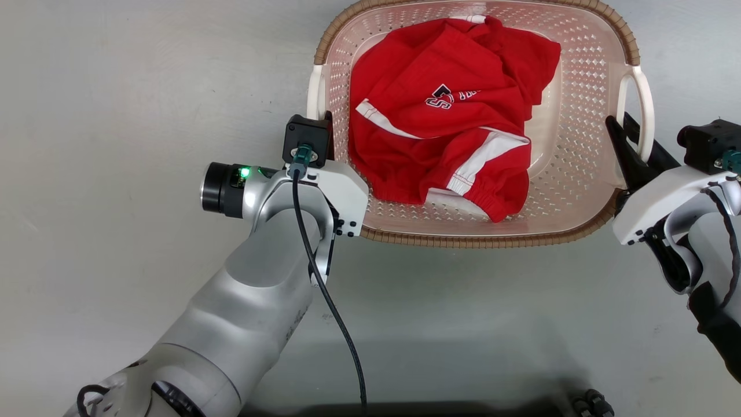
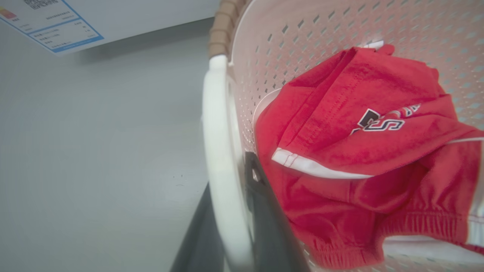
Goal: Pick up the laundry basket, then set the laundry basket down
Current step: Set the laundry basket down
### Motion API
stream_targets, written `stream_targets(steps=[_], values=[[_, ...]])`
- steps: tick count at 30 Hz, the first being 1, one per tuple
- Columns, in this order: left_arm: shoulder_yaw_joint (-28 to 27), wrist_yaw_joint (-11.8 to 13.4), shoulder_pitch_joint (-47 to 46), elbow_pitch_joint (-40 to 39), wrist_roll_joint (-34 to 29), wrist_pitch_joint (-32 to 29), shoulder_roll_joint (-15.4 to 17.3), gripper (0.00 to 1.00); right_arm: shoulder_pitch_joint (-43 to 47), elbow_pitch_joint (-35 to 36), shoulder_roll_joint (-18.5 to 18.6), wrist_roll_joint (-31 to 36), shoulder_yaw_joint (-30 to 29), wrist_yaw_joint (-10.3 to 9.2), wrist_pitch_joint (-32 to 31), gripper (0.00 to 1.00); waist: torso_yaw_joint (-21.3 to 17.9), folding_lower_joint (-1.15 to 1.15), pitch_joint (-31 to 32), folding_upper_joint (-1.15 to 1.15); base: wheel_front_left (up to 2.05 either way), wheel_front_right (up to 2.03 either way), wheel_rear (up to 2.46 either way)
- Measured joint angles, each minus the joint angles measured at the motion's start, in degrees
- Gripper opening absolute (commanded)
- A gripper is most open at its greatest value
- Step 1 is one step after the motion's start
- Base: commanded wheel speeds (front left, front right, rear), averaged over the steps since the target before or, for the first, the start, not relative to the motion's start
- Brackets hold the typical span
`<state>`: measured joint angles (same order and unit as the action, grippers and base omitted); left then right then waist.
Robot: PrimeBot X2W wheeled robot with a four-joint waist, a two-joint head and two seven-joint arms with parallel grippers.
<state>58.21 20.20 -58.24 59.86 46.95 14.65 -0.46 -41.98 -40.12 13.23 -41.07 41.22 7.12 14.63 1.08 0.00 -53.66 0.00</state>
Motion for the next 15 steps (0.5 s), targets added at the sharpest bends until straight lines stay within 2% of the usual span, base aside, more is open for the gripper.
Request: stream_targets(steps=[4,5,6,7,8,9,15], values=[[0.25,0.20,0.00,-0.14,0.35,0.00,-0.01,0.00,-0.01,0.00,0.05,0.01,-0.03,0.00,0.00,0.00,0.20,0.00,-0.14,0.00,0.00,0.00,0.00],[0.36,0.21,0.00,-0.18,0.56,0.00,0.00,0.00,-0.01,0.00,0.05,0.01,-0.08,0.00,0.00,0.11,0.25,0.00,-0.19,0.00,0.00,0.00,0.00],[0.47,0.22,0.00,-0.26,0.57,0.00,0.01,0.00,-0.01,0.01,0.09,0.02,-0.15,0.00,0.00,0.39,0.30,0.00,-0.27,0.00,0.00,0.00,0.00],[0.52,0.25,0.00,-0.41,0.65,0.02,0.03,0.16,-0.01,0.02,0.18,0.25,-0.22,0.03,-0.01,1.00,0.35,0.00,-0.37,0.00,0.00,0.00,0.00],[0.52,0.54,-0.01,-0.65,1.02,0.02,0.14,0.51,0.01,0.02,0.36,0.52,-0.24,0.12,-0.01,1.00,0.38,0.00,-0.49,0.00,0.00,0.00,0.00],[0.87,0.85,-0.01,-0.65,1.15,0.01,0.36,1.00,0.01,-0.03,0.68,0.89,-0.45,0.16,0.00,1.00,0.40,0.00,-0.62,0.00,0.00,0.00,0.00],[2.74,1.86,-0.02,-1.90,3.72,-0.01,2.22,1.00,-0.29,-0.26,1.55,1.09,-0.90,0.59,0.05,1.00,0.52,0.00,-1.59,0.00,0.00,0.00,0.00]])
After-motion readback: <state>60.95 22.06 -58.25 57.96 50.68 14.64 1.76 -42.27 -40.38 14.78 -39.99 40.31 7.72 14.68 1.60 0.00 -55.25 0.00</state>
